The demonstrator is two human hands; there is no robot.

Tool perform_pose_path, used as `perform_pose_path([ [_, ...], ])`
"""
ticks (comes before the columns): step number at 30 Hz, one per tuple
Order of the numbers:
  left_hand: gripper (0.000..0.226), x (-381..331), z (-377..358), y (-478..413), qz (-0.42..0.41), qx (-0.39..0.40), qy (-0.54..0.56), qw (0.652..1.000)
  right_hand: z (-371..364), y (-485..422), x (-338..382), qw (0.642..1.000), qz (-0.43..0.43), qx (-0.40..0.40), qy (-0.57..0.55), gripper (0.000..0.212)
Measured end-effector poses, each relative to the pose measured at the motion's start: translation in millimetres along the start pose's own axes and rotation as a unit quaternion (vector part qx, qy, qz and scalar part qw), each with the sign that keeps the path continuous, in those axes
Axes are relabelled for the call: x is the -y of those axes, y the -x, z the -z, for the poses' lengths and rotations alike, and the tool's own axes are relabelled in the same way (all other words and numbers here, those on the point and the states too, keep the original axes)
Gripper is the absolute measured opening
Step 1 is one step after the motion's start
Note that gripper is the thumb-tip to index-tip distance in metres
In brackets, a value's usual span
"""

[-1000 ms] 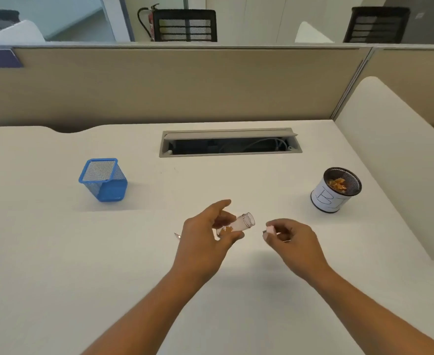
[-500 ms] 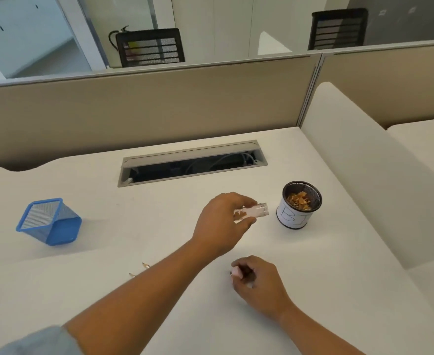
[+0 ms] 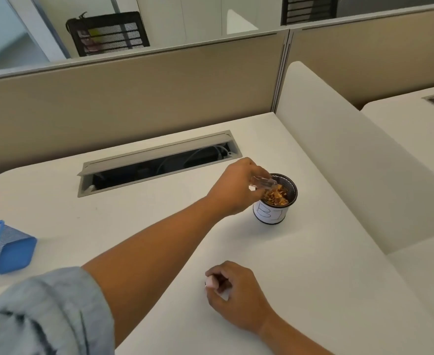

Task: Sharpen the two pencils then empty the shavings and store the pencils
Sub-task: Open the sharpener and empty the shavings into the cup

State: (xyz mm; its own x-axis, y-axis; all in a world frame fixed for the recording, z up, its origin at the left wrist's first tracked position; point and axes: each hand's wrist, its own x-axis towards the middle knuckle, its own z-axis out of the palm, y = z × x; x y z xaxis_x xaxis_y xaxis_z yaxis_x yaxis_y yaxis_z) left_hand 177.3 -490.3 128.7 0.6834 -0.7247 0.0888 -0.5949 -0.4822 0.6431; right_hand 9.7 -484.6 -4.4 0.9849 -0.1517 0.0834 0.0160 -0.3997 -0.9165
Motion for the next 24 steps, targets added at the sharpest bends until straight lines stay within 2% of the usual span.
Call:
perform_pose_path([
  [6,0.028,-10,-8,-18,-0.030,0.060,-0.033,0.997,0,0,2,1.000,0.002,-0.010,0.003,0.009],
  [13,0.030,-13,-13,-22,-0.024,0.078,-0.063,0.995,0,0,2,1.000,0.001,-0.008,0.002,0.011],
  [19,0.025,-16,-10,-18,-0.006,0.050,-0.105,0.993,2,2,5,1.000,-0.007,0.002,-0.008,0.018],
  [24,0.027,-18,10,2,0.026,0.007,-0.064,0.998,3,3,12,0.999,-0.028,-0.020,-0.023,0.016],
])
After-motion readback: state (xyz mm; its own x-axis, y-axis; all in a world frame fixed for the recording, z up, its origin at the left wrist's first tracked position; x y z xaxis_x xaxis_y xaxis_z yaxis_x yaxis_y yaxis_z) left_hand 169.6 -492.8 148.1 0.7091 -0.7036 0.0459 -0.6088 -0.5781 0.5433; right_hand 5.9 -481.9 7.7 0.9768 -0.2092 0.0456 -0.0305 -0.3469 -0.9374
